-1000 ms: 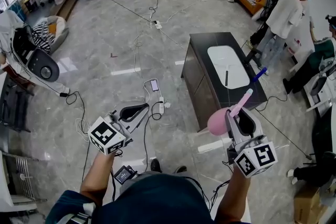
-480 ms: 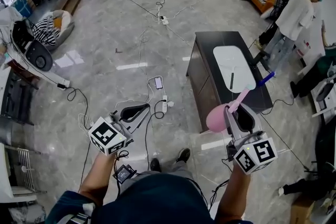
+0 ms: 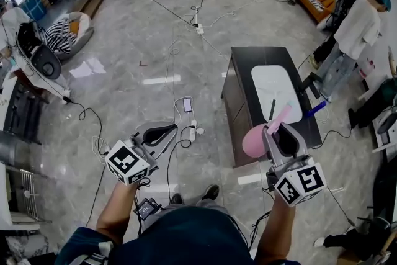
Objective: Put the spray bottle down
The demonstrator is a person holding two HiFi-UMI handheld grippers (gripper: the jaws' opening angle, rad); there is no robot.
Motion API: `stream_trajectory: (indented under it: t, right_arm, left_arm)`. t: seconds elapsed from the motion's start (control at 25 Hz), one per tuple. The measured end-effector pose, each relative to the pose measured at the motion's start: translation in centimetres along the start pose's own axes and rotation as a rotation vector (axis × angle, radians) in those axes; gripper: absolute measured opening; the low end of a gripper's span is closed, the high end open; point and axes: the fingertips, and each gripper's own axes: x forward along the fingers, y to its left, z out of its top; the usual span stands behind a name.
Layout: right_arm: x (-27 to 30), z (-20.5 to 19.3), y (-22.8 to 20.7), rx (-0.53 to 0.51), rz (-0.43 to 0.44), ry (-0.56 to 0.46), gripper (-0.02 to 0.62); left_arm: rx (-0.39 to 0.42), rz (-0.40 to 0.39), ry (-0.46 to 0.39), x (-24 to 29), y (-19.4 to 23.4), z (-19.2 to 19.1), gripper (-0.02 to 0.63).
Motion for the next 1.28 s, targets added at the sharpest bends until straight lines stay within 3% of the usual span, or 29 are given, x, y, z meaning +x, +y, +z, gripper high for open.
stream_trajectory:
  t: [0.32, 0.76, 1.28]
  right_arm:
    - [2.7, -0.2, -5.7, 0.003, 0.052, 0.0, 0.138]
    - [6.3, -0.6, -9.2, 0.017, 0.087, 0.015, 0.138]
    - [15.0, -0.6, -12.4, 0.036, -0.02, 0.039, 0.138]
  left_arm:
    - [0.001, 0.057, 0.004, 5.0, 1.0, 0.4, 0.006]
    - [-0.015, 0.095, 0.023, 7.7, 3.0, 0.3, 0.006]
    - [-0.012, -0.032, 0.016, 14.5, 13.3, 1.2, 0.006]
